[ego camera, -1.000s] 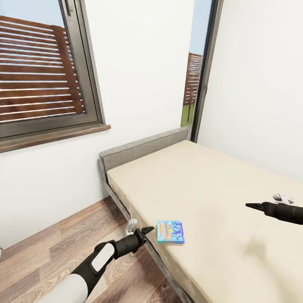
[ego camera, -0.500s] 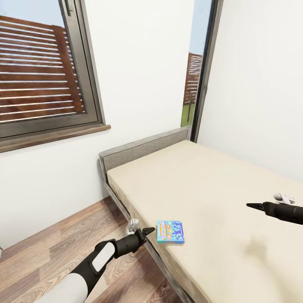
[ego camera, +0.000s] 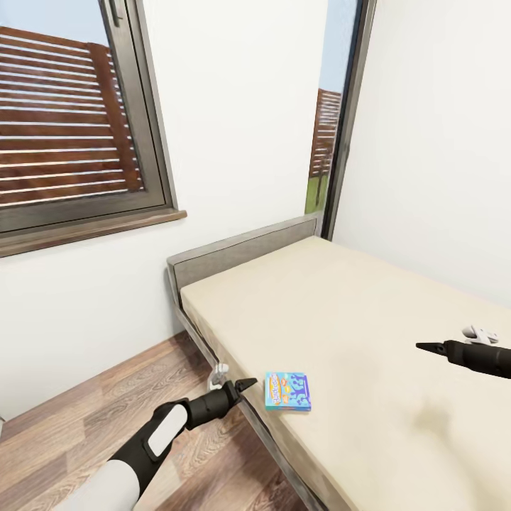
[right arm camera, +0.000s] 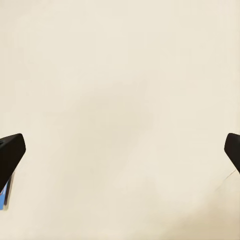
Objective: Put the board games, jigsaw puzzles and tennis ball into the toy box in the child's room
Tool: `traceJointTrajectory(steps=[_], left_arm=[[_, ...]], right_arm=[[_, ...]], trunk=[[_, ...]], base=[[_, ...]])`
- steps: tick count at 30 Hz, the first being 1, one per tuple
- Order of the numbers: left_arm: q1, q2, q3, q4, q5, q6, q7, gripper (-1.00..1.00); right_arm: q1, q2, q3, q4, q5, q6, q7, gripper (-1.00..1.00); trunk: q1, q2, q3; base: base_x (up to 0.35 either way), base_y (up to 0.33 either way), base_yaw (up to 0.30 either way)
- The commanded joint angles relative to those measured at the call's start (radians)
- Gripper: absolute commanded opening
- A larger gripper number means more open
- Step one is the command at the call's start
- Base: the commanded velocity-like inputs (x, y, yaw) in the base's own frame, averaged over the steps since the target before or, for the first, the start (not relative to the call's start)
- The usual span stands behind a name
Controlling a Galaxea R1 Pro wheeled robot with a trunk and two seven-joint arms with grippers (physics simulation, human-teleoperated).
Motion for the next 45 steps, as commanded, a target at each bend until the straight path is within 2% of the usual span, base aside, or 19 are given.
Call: traceJointTrajectory(steps=[1,11,21,36,45], left_arm=[[0.0,0.002,-0.001,-0.002,0.008,0.008,-0.003,1.0],[0.001,0.008,0.002,-0.01,0.011,0.016,-0.014,1.0],[0.001,0.007,0.0,-0.012,0.009,0.018,-0.016,1.0],[0.002,0.009,-0.002,-0.013,0.008,0.016,-0.042,1.0],[0.002,0.009,0.0,-0.013,0.007,0.016,-0.046,1.0]], right_arm=[[-0.001,0.0,-0.001,0.0,-0.002,0.006,0.002,1.0],[-0.001,0.0,-0.001,0.0,-0.001,0.006,0.002,1.0],[-0.002,0.0,-0.006,0.0,-0.003,0.008,0.0,1.0],[-0.008,0.0,-0.012,0.0,-0.005,0.009,0.0,1.0],[-0.009,0.0,-0.012,0.0,-0.006,0.009,0.001,1.0]], trunk=[[0.0,0.0,-0.001],[0.0,0.0,-0.001],[0.038,-0.07,-0.032],[0.038,-0.07,-0.032],[0.073,-0.133,-0.06]], base=[[0.0,0.0,0.0],[0.0,0.0,0.0],[0.0,0.0,0.0],[0.0,0.0,0.0],[0.0,0.0,0.0]])
